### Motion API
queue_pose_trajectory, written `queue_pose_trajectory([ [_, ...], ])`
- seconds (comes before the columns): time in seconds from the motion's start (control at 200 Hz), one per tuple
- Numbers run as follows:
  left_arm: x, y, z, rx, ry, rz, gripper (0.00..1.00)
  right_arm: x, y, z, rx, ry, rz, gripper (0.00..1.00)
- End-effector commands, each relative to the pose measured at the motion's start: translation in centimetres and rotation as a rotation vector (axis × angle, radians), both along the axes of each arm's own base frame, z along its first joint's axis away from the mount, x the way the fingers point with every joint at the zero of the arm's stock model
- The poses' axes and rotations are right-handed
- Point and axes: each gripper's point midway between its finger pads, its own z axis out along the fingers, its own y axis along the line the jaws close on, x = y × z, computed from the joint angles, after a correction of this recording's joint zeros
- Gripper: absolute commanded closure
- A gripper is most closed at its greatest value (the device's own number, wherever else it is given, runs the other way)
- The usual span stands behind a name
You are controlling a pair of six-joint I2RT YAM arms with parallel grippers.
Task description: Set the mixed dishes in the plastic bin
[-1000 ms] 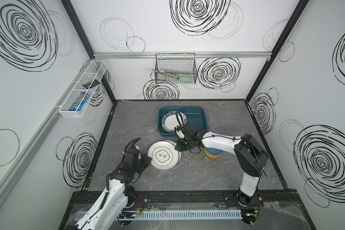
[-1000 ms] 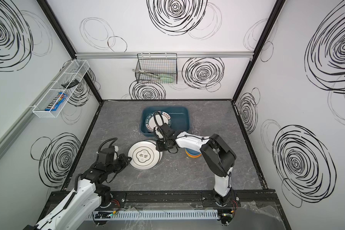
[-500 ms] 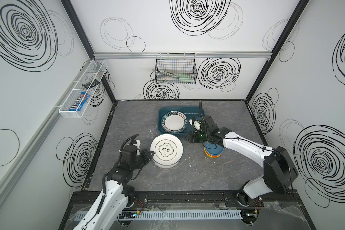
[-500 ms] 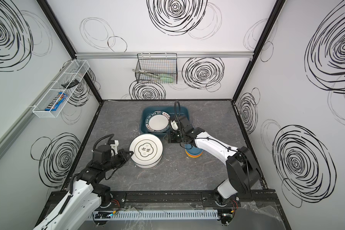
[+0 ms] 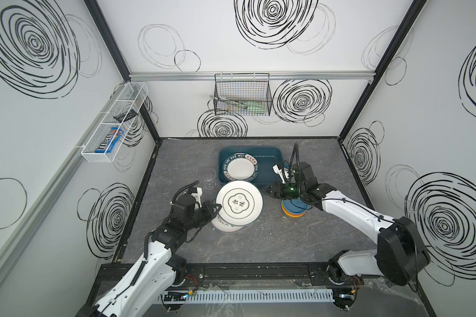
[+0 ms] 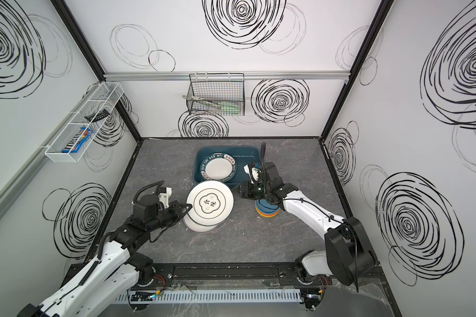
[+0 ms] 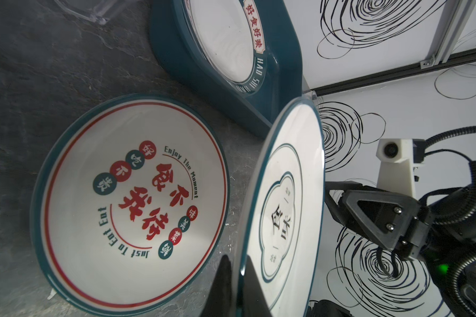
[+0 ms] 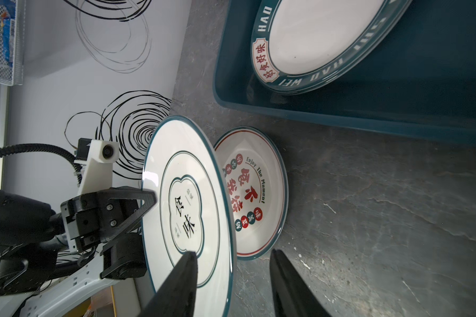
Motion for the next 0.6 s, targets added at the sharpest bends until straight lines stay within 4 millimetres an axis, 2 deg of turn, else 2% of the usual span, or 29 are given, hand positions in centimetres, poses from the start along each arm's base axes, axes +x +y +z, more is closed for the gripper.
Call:
queue_pose_trajectory([
  [0.0,1.7,-1.2,5.0,-0.082,-0.15,-0.005,1.0,-0.2,0.3,1.1,0.055,-0.016,0.018,0.53],
  [0.335,1.8,-2.0,5.7,-0.1,-0.165,-0.018,1.0,-0.2,0.6,0.0,0.052,0.017,0.028,0.58],
  [0.595,1.9,-2.0,5.6,-0.103,-0.163,-0.014,1.0,-0.8,1.1,-0.4,0.061,0.038,0.057,0.68],
])
